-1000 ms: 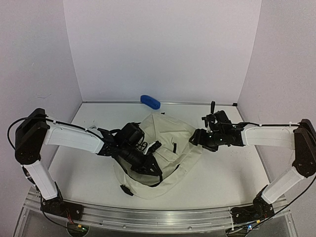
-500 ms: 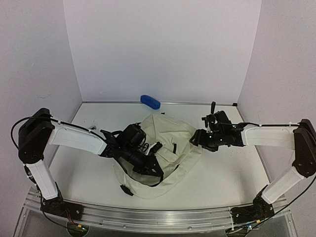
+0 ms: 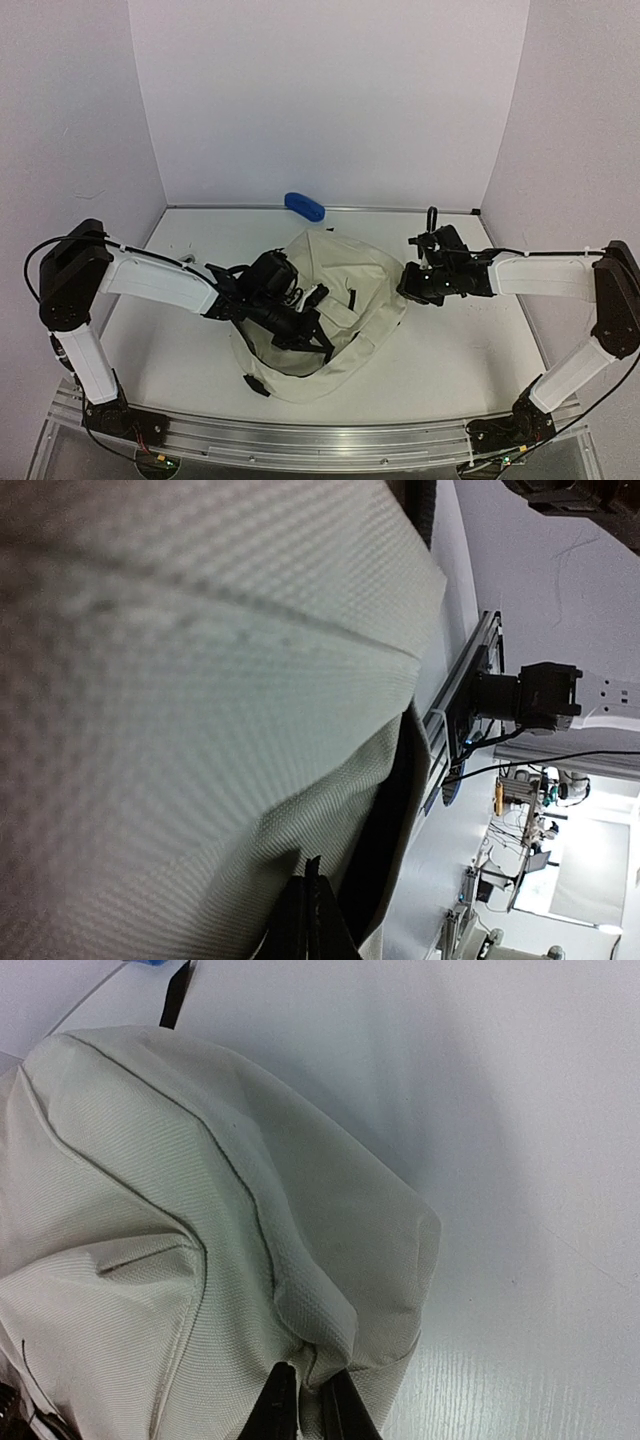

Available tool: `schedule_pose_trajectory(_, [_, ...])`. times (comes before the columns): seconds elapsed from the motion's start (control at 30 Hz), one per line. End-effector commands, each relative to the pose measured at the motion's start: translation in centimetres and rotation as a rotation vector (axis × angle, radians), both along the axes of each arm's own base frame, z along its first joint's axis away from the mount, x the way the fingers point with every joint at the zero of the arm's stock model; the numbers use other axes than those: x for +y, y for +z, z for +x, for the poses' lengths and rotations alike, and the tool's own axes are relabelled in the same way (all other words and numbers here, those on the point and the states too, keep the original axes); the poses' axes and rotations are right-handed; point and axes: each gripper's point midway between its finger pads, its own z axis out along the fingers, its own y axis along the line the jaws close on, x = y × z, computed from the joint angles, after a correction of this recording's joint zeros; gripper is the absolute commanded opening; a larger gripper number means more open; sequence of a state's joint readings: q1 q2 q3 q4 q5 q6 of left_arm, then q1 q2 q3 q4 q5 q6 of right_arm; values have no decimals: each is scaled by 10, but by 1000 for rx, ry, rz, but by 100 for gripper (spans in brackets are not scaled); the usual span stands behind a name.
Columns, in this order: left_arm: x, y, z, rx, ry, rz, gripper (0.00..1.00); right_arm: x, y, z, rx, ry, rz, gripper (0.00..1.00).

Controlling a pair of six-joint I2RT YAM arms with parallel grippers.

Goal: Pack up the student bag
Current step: Zip the student bag at the center of the board.

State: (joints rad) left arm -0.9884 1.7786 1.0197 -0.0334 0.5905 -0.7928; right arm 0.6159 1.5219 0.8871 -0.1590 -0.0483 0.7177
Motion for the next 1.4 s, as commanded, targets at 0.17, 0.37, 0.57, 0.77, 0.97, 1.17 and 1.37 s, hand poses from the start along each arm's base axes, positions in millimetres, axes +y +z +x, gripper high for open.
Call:
schedule_pose_trajectory(0.17, [40,38,26,-136,253,28,0,-11,0,14,-42,-105,-15,0])
schedule_pose_trajectory(0.37, [55,40,29,-152,312,64,0,-30,7,20,-81,-202,-37,0])
schedule_pose_trajectory(0.57, [66,45,30,-163,339,96,0,-55,9,25,-116,-345,-64,0])
schedule_pose_trajectory(0.77, [85,56,34,-203,400,141,0,-79,14,26,-161,-493,-76,0])
schedule_pose_trajectory(0.97, [101,66,37,-237,453,162,0,-97,18,33,-189,-570,-93,0])
schedule_pose_trajectory(1.17, [122,68,41,-272,521,211,0,-107,13,41,-170,-590,-103,0])
schedule_pose_trajectory(1.37, [148,65,52,-271,595,259,0,-112,15,43,-174,-594,-102,0])
